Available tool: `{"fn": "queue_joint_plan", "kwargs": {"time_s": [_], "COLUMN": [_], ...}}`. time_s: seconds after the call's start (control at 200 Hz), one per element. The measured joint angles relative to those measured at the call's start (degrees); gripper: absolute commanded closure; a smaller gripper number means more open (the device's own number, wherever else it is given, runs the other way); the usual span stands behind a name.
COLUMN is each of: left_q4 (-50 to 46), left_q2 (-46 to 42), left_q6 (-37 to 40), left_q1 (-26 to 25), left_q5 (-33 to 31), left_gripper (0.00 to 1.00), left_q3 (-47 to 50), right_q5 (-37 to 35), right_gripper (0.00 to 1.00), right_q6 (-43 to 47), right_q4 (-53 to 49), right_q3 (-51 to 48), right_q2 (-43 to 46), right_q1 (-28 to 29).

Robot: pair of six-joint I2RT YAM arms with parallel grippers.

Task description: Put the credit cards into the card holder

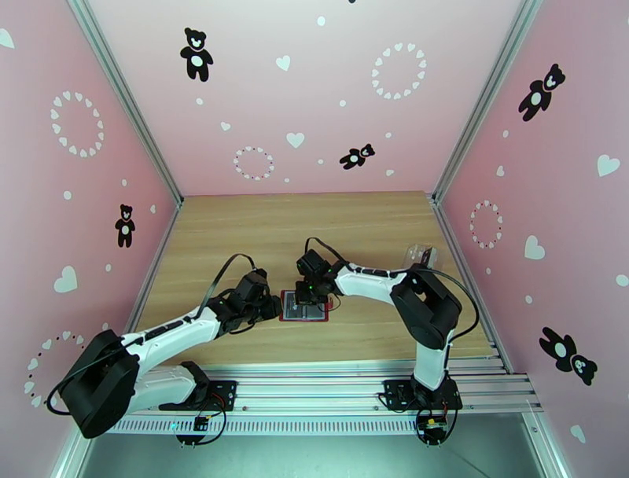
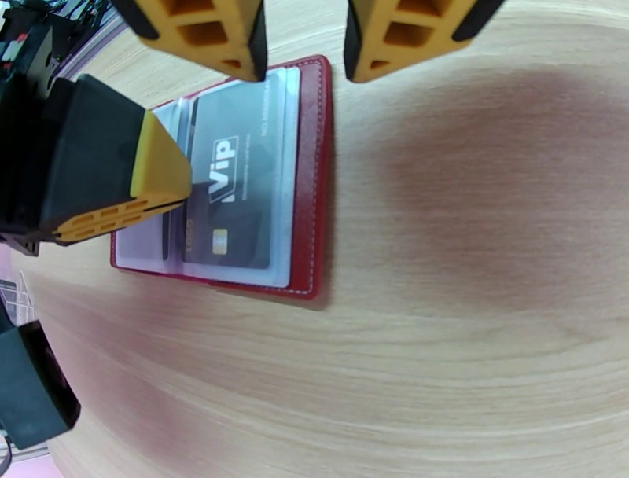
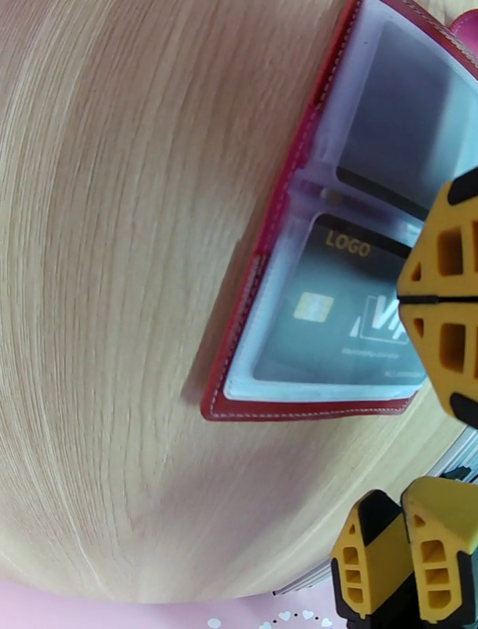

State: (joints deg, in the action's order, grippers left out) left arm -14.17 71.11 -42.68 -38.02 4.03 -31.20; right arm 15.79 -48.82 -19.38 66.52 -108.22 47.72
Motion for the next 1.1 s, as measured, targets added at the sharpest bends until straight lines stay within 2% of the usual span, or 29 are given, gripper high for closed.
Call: {"fn": "queue_joint_plan", "kwargs": {"time_s": [1.101], "left_q4": [1.7], "left_q2": [1.7], "left_q6": [0.0], "left_q1": [0.0], "left_q5": [1.0], "left_gripper": [0.67], "left_q3": [0.0], "right_q5": [-5.2], "right_gripper": [0.90], "right_q6": [1.5], "right_q4": [-4.7], "right_q3": [1.5], "right_q2": [0.1], "right_q1": [1.8]}}
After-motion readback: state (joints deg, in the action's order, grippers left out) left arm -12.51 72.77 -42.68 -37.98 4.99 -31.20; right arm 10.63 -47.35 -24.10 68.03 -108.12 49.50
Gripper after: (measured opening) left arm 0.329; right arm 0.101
